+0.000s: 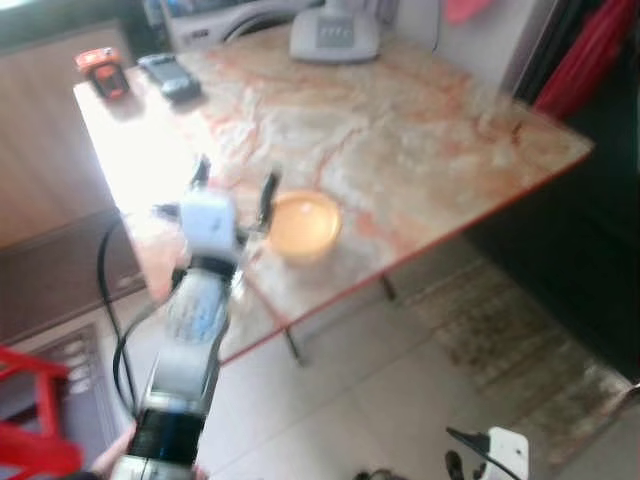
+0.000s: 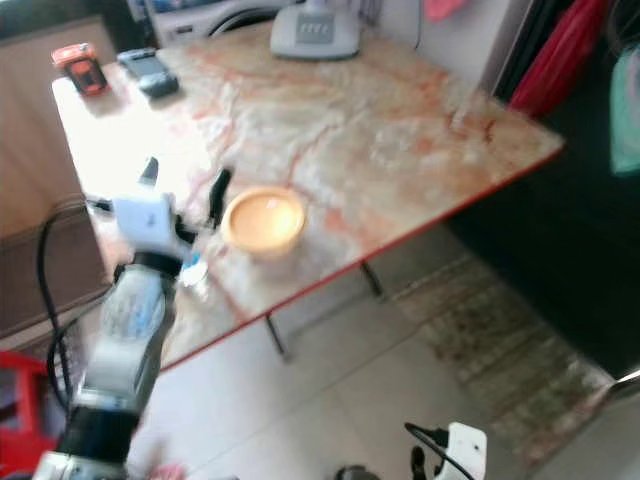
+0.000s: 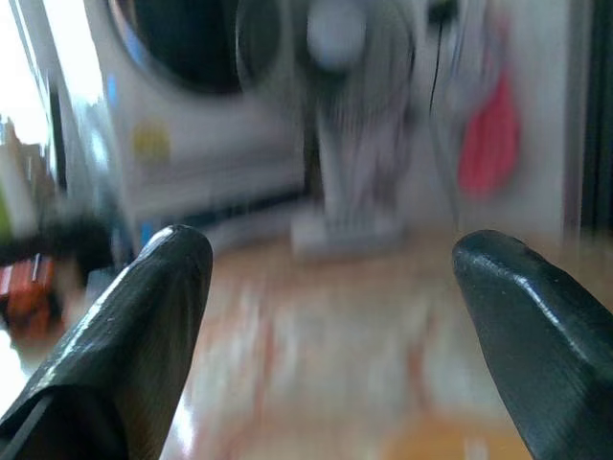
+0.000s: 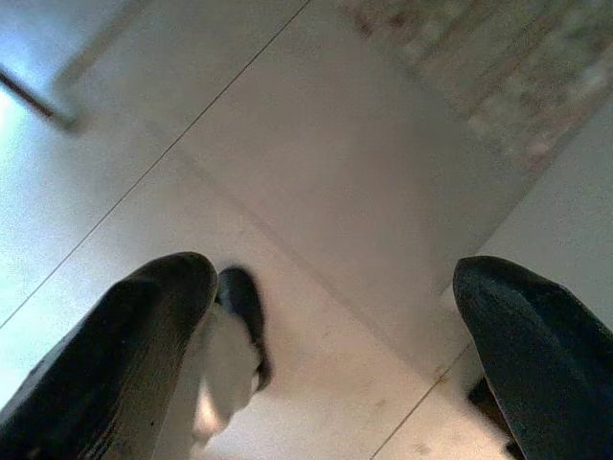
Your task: Restocking fridge
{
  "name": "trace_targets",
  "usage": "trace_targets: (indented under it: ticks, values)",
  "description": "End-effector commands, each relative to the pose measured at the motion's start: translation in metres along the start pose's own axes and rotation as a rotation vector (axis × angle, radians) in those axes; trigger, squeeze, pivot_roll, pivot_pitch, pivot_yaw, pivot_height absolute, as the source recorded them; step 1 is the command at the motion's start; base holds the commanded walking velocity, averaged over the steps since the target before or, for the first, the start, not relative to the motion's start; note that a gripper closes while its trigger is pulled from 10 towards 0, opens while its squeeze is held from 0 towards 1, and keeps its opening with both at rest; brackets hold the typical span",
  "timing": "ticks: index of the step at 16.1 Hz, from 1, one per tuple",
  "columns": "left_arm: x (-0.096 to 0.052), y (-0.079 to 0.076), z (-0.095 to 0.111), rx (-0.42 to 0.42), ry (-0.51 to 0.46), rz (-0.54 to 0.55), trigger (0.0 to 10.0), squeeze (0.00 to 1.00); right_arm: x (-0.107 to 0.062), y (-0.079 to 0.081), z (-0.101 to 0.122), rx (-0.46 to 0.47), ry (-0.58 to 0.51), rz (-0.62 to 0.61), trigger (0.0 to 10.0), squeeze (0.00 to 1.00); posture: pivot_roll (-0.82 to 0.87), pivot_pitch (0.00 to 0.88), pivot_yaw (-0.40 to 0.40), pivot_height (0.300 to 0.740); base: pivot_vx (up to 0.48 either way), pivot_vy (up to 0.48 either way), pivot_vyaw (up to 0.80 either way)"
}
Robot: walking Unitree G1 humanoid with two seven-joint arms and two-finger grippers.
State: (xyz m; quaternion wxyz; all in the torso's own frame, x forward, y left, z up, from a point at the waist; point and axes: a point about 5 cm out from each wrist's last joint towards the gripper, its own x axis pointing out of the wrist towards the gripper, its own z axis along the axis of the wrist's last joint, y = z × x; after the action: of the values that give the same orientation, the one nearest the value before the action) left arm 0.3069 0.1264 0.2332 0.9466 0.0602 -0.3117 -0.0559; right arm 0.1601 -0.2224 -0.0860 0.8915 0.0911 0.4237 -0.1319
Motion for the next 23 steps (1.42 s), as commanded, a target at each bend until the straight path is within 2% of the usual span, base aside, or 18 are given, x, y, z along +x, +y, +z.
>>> trace_targets:
  ticks: [1, 3, 7, 10, 11, 13, 15, 17, 18, 20, 22, 23]
  values:
    - [0.004, 0.007, 0.012, 0.032, -0.038, 0.004, 10.0, 0.0, -0.002, 0.005, -0.01, 0.001, 0.033, 0.013, 10.0, 0.0, -0.01, 0.173, -0.013, 0.74, 0.3, 0.0, 0.0]
    - [0.015, 0.003, 0.024, 0.036, -0.063, -0.029, 10.0, 0.0, -0.002, 0.006, -0.011, 0.002, 0.035, 0.015, 10.0, 0.0, -0.01, 0.173, -0.012, 0.74, 0.0, 0.0, 0.0]
    - [0.017, 0.002, 0.027, 0.03, -0.05, -0.032, 10.0, 0.0, -0.002, 0.006, -0.012, 0.0, 0.039, 0.014, 10.0, 0.0, -0.01, 0.174, -0.011, 0.74, 0.0, 0.0, 0.0]
    - [0.028, 0.011, 0.039, 0.0, -0.046, 0.017, 10.0, 0.0, -0.002, 0.007, -0.013, -0.006, 0.043, 0.019, 10.0, 0.0, -0.01, 0.175, -0.01, 0.74, 0.0, 0.0, 0.0]
    - [0.035, 0.013, 0.035, -0.046, 0.047, 0.02, 10.0, 0.0, -0.002, 0.007, -0.013, -0.006, 0.043, 0.02, 10.0, 0.0, 0.0, 0.175, -0.01, 0.74, 0.0, 0.0, 0.0]
    - [0.039, 0.006, 0.022, 0.029, 0.262, -0.116, 10.0, 0.0, -0.002, 0.008, -0.013, -0.008, 0.044, 0.021, 10.0, 0.0, 0.01, 0.177, -0.011, 0.74, 0.0, 0.0, 0.0]
    - [0.045, 0.015, 0.031, -0.043, 0.363, -0.128, 10.0, 0.0, -0.002, 0.009, -0.014, -0.015, 0.054, 0.026, 10.0, 0.0, 0.03, 0.181, -0.008, 0.74, 0.0, 0.0, 0.0]
    - [0.053, 0.021, 0.044, -0.07, 0.433, -0.193, 10.0, 0.0, -0.002, 0.012, -0.016, -0.021, 0.063, 0.035, 10.0, 0.0, 0.04, 0.178, -0.006, 0.74, 0.0, 0.0, 0.0]
    - [0.055, 0.025, 0.05, -0.067, 0.46, -0.23, 10.0, 0.0, -0.002, 0.013, -0.016, -0.021, 0.066, 0.037, 10.0, 0.0, 0.05, 0.178, -0.005, 0.74, 0.0, 0.0, 0.0]
    - [0.048, 0.023, 0.05, -0.02, 0.549, -0.391, 10.0, 0.0, -0.002, 0.013, -0.017, -0.03, 0.079, 0.035, 10.0, 0.0, 0.06, 0.173, 0.001, 0.74, 0.0, 0.0, 0.0]
    - [0.045, 0.03, 0.049, 0.004, 0.632, -0.413, 10.0, 0.0, -0.002, 0.015, -0.017, -0.018, 0.072, 0.038, 10.0, 0.0, 0.06, 0.171, 0.01, 0.74, 0.0, 0.0, 0.0]
    - [0.043, 0.036, 0.044, 0.004, 0.728, -0.394, 10.0, 0.0, -0.002, 0.016, -0.017, -0.016, 0.072, 0.039, 10.0, 0.0, 0.06, 0.169, 0.013, 0.74, 0.0, 0.0, 0.0]
